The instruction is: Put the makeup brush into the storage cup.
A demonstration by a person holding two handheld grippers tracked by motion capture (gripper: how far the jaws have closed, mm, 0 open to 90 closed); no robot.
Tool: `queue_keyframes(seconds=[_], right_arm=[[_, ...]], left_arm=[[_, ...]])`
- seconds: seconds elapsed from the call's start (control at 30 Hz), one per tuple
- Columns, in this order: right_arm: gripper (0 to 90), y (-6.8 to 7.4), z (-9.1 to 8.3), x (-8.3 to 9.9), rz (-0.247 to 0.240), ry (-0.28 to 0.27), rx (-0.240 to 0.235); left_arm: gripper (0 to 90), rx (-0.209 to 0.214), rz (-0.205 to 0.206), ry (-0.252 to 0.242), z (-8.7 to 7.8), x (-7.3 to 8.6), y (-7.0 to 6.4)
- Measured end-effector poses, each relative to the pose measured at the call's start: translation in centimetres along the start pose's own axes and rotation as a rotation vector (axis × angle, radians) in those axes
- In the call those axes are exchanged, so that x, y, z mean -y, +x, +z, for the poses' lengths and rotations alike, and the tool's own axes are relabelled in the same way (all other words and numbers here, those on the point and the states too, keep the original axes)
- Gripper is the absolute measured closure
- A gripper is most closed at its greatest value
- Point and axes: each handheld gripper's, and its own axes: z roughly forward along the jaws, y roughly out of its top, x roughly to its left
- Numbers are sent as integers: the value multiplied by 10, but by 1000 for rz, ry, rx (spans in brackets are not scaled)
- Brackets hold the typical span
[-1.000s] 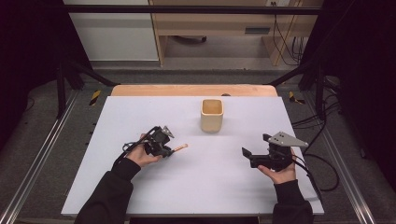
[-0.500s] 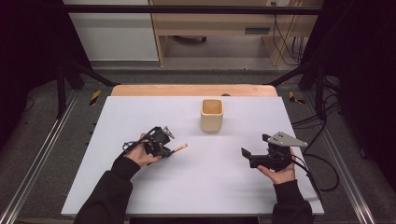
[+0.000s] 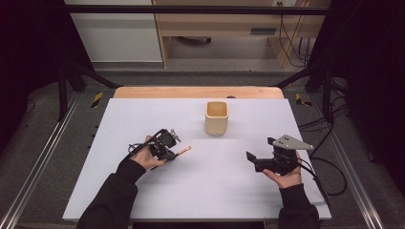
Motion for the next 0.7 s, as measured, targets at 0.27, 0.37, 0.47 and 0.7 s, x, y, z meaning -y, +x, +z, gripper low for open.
queue_keyframes(seconds=[0.27,0.37,0.47,0.7], right_arm=[[35,0,0,0,1,0,-2],[36,0,0,0,2,-1,-2],[36,0,0,0,2,-1,-3],[36,2,-1,0,13,-9,-9]], left_arm=[[825,-3,3,-21,-3,1,0],[826,-12,2,-41,-8,1,-1],[826,-19,-3,-69,-15,3,-1],[826,-39,-18,-151,-28,7,-7]])
